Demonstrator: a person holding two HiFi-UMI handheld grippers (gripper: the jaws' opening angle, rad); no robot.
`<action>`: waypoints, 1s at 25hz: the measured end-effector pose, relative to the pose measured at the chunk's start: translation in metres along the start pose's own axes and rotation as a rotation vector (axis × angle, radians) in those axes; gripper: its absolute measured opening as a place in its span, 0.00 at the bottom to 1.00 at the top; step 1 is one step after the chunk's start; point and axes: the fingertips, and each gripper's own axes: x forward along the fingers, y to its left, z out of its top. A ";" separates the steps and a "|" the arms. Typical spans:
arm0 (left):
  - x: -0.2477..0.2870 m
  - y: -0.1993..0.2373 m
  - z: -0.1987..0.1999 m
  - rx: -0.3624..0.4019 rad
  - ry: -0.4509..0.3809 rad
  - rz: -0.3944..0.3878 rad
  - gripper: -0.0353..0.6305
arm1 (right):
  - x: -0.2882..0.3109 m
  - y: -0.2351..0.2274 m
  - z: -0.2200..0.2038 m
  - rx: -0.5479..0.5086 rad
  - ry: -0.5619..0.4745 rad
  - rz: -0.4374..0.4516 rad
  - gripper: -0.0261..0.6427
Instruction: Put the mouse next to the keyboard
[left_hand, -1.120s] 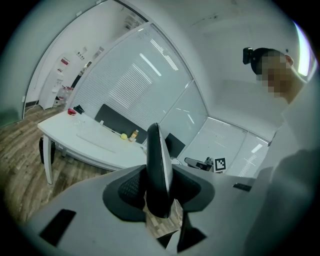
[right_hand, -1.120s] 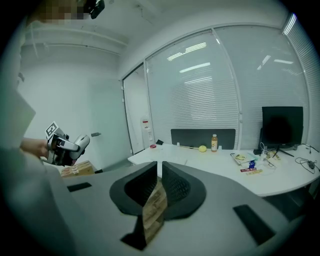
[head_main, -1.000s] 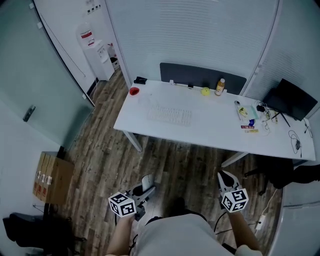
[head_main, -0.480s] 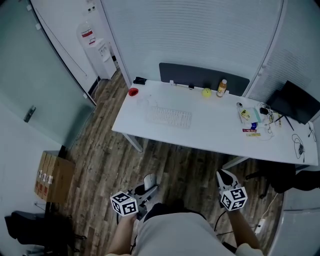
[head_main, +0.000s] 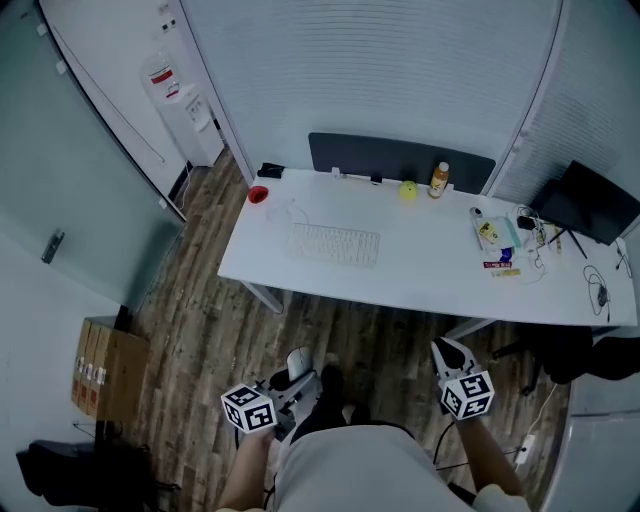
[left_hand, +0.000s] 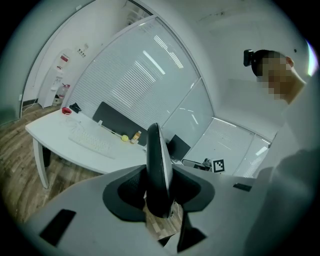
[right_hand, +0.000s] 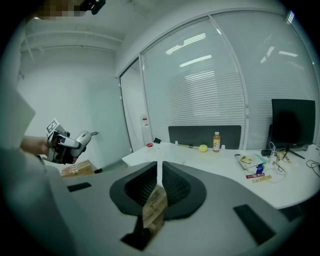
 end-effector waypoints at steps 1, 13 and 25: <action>0.003 0.004 0.004 0.002 0.002 -0.006 0.27 | 0.004 -0.001 0.002 -0.001 0.001 -0.003 0.11; 0.042 0.065 0.061 0.007 0.056 -0.077 0.27 | 0.065 -0.001 0.027 -0.022 0.033 -0.022 0.11; 0.080 0.127 0.108 0.032 0.154 -0.162 0.27 | 0.115 -0.008 0.049 -0.002 0.060 -0.130 0.11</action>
